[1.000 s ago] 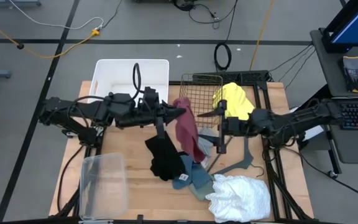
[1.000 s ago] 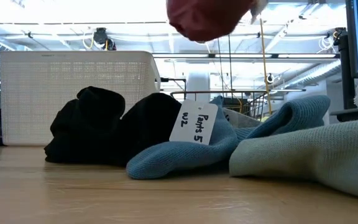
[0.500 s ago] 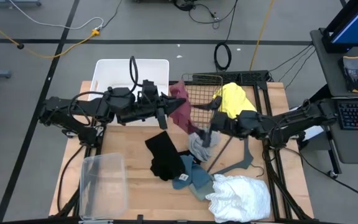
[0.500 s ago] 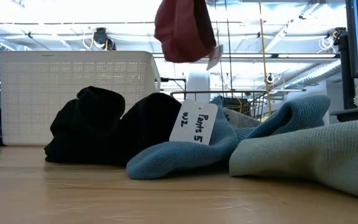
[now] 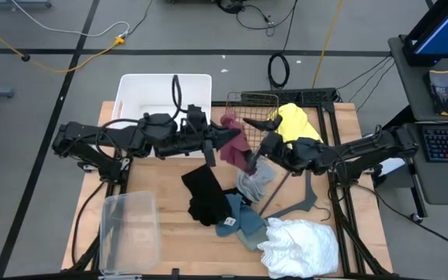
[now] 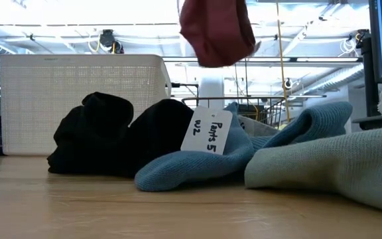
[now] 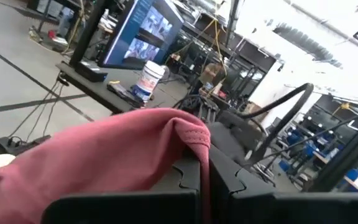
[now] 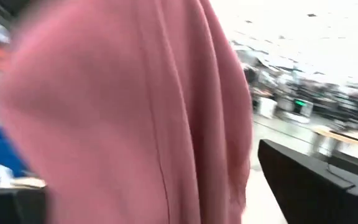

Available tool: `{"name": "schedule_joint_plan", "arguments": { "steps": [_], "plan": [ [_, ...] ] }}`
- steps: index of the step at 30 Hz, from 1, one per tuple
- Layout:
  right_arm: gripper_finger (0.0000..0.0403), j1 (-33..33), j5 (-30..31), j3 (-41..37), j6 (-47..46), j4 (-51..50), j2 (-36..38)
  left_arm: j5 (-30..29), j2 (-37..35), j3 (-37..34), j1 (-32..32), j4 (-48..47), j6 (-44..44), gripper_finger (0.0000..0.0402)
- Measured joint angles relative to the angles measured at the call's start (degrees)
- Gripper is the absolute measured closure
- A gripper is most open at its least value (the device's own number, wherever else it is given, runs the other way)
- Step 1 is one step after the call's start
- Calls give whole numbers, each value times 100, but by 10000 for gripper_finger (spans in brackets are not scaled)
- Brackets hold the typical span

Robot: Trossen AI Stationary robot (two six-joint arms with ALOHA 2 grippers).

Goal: Pick & Place Cloths
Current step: Put the red boxers into the gold wire basket

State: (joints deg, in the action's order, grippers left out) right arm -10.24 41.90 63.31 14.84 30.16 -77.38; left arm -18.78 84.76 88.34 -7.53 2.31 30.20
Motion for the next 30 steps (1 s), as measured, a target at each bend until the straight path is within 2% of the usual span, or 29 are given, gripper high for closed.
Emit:
{"name": "schedule_joint_plan", "arguments": {
  "steps": [5, 9, 14, 15, 23, 30],
  "plan": [
    [164, -13, 464, 0, 287, -278, 76, 69, 5, 0, 0, -45, 13, 402],
    [250, -39, 454, 0, 305, -451, 107, 72, -12, 0, 2, -52, -11, 402],
    [377, -76, 458, 0, 531, -770, 225, 80, -23, 0, 2, -156, -219, 402],
    [389, -87, 454, 0, 617, -878, 264, 83, -73, 0, 0, -279, -283, 402],
    [398, -19, 446, 0, 751, -1454, 626, 224, -437, 6, 6, -1350, -809, 382],
    [400, 520, 359, -4, 984, -1434, 914, 504, -743, 2, -338, -2787, -724, 356]
  ]
}}
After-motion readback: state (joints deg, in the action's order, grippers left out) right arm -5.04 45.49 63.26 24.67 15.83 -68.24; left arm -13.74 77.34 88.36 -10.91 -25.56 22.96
